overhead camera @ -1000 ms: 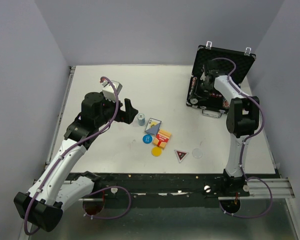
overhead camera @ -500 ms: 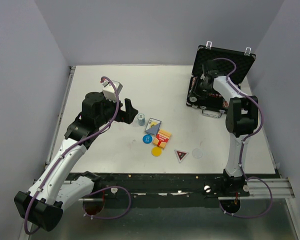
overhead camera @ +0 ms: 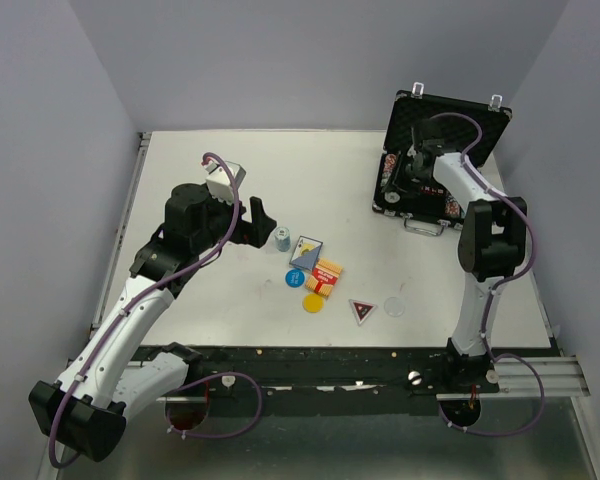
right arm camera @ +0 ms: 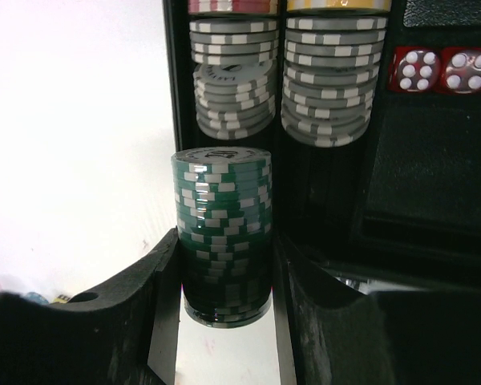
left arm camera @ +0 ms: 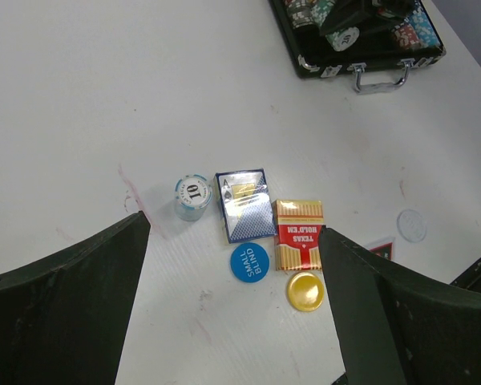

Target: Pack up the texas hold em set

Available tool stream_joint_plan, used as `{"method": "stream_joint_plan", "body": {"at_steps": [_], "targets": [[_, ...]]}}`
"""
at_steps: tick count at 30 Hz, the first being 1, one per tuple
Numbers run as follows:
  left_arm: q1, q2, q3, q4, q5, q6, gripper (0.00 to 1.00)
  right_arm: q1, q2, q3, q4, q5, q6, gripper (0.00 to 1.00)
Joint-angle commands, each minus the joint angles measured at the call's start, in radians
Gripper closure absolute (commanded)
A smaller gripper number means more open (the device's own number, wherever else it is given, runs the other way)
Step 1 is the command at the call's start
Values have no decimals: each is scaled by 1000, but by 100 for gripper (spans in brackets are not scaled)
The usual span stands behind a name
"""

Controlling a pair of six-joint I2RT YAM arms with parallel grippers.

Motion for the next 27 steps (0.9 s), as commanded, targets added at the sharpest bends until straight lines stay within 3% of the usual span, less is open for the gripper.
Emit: {"method": "stream_joint_plan", "body": {"at_steps": [1, 14, 27], "targets": [[4, -1, 22, -12, -14, 5, 1, -1, -82, -6, -23, 22, -8, 99], [4, 8, 25, -15, -17, 2, 1, 1, -111, -124, -15, -51, -10, 99], [4, 21, 31, -26, -32, 5, 1, -1, 7, 2, -78, -62, -25, 99]]}}
